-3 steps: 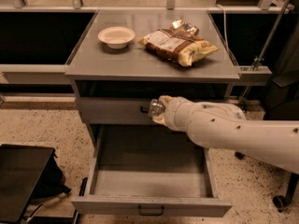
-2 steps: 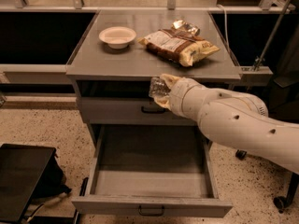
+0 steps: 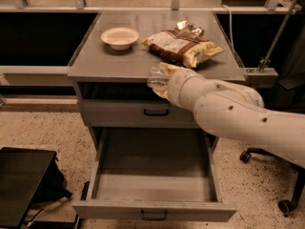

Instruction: Pick water bottle from middle drawer and place on counter

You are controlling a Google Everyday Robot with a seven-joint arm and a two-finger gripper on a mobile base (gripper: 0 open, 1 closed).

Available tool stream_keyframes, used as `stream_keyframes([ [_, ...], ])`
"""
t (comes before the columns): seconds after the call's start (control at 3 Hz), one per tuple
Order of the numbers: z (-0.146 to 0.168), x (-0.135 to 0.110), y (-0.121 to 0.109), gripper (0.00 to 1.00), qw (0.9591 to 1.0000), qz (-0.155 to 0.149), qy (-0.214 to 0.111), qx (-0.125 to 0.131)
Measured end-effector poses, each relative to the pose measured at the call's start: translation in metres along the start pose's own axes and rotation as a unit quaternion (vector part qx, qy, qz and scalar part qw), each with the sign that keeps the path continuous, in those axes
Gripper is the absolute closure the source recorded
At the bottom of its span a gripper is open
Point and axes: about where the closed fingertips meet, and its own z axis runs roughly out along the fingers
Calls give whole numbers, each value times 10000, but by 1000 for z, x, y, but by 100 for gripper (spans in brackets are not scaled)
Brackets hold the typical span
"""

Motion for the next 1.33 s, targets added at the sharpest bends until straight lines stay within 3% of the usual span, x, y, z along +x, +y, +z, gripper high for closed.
stream_keyframes([
  [0.33, 13, -30, -59, 100, 9948, -490, -292, 841],
  [0.67, 23, -79, -88, 100, 9850, -863, -730, 1304],
  [1.0, 46, -114, -67, 100, 9839, -942, -1113, 1034],
  [1.33, 87, -151, -14, 100, 9819, -964, -1558, 475],
])
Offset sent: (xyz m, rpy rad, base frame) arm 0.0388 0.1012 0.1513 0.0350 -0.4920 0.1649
